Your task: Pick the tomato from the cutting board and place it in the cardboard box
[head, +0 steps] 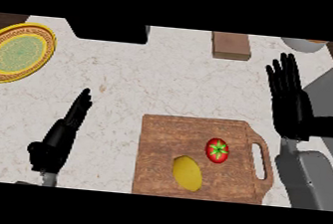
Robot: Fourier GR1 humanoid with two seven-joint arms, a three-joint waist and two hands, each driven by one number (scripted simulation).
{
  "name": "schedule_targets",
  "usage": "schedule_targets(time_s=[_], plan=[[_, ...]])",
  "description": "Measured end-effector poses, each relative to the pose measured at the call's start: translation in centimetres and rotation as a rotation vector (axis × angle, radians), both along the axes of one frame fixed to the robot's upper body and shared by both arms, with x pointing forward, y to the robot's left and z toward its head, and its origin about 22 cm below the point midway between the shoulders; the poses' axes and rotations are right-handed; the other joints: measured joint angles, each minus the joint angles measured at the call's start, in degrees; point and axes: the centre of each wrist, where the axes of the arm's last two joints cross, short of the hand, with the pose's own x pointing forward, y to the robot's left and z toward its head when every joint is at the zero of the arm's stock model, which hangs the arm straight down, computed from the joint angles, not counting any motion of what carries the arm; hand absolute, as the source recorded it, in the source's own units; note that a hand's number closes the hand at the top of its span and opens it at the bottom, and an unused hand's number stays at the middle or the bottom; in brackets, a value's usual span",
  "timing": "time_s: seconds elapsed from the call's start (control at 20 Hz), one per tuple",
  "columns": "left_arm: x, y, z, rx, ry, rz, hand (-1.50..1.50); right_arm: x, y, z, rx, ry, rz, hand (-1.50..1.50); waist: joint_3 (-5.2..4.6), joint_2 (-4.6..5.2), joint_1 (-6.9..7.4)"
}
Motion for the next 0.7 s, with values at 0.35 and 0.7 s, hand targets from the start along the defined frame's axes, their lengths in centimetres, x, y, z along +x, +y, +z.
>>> schedule_targets(time_s=[0.35,0.7], plan=[[1.7,2.8,3.6,0.144,-0.122,-0.051,0.0,-1.9,-5.0,4.3,-0.36,-0.069,-0.257,-1.5,-0.16,-1.32,-4.51],[2.7,4.0,5.5,0.199,-0.164,-0.127,0.0,-7.6,-7.2,4.6,-0.766,-0.018,-0.38,-1.5,0.04,-1.05,-5.31]])
